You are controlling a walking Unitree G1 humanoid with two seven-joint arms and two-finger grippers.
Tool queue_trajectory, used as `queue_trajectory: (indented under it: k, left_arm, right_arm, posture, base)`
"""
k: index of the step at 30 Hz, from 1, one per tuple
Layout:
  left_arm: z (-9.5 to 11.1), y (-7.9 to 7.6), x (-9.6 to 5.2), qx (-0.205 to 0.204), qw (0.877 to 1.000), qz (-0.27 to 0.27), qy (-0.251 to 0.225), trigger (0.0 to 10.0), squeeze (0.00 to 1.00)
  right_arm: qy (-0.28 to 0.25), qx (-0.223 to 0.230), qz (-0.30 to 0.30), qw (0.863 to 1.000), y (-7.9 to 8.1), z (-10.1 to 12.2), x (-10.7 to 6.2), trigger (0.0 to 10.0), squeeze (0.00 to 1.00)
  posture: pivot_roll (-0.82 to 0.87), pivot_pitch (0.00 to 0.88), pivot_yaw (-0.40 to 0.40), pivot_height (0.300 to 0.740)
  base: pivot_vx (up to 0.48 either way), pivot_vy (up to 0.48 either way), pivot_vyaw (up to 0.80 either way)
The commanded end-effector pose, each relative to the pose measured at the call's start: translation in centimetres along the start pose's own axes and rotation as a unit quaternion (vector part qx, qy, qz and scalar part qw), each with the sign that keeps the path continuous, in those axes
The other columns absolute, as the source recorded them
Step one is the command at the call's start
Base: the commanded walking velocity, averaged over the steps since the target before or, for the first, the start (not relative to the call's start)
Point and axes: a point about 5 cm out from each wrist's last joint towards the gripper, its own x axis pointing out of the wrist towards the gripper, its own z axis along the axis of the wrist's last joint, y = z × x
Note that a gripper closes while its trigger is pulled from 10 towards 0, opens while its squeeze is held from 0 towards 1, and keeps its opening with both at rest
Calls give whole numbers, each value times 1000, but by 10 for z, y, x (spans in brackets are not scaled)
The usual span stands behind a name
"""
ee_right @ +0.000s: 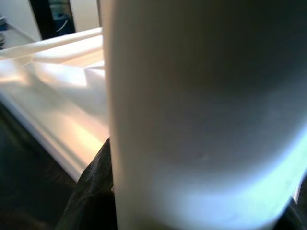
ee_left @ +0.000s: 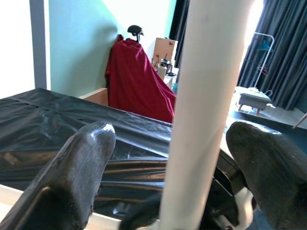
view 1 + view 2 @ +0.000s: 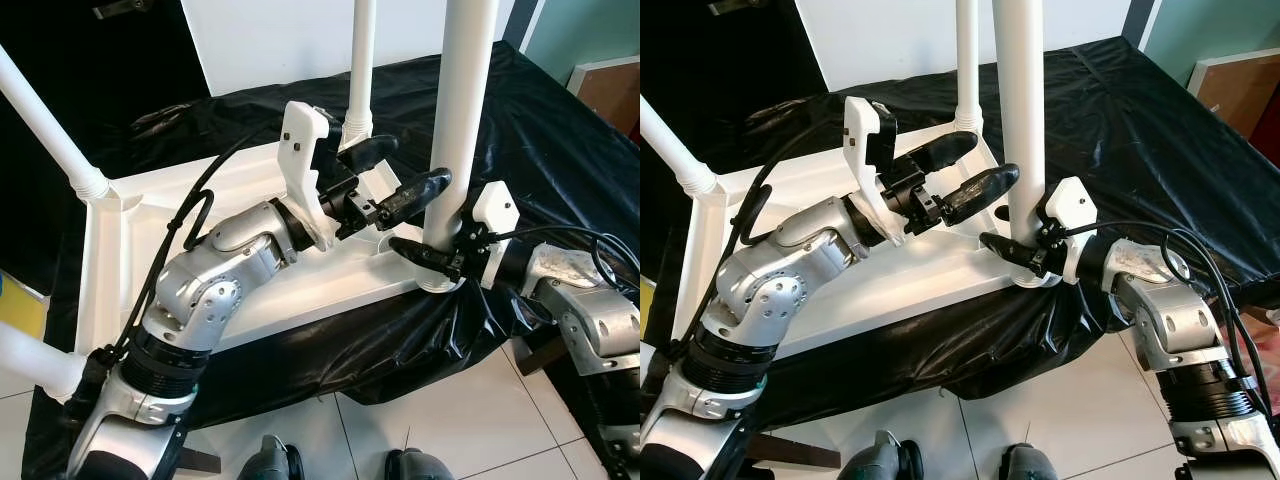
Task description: Building children table
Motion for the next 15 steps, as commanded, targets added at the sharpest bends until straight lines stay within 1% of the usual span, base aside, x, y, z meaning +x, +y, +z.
queue_trajectory:
  k: [1, 6, 7, 15]
  left_arm:
    - [5, -22, -1, 11, 984, -177, -2, 10000, 0]
    - [6, -23, 0, 14, 982, -186, 3, 10000, 0]
    - [6, -24, 0, 14, 981, -195, 5, 10000, 0]
    - [8, -24, 1, 15, 979, -204, 8, 10000, 0]
  right_arm:
    - [-4, 1, 20, 1000, 6, 2, 2, 10000, 0]
    - [6, 6, 46, 999, 11, 1, 1, 10000, 0]
    - [10, 11, 61, 998, 14, 0, 0, 10000, 0]
    - [15, 15, 79, 997, 18, 0, -2, 10000, 0]
  posture:
    - [-44, 90, 29, 740]
    - [-49, 88, 28, 740]
    - [-52, 86, 29, 740]
    - [-54, 89, 34, 740]
  base:
    - [0, 0, 0]
    - [0, 0, 0]
    - [0, 0, 0]
    - [0, 0, 0]
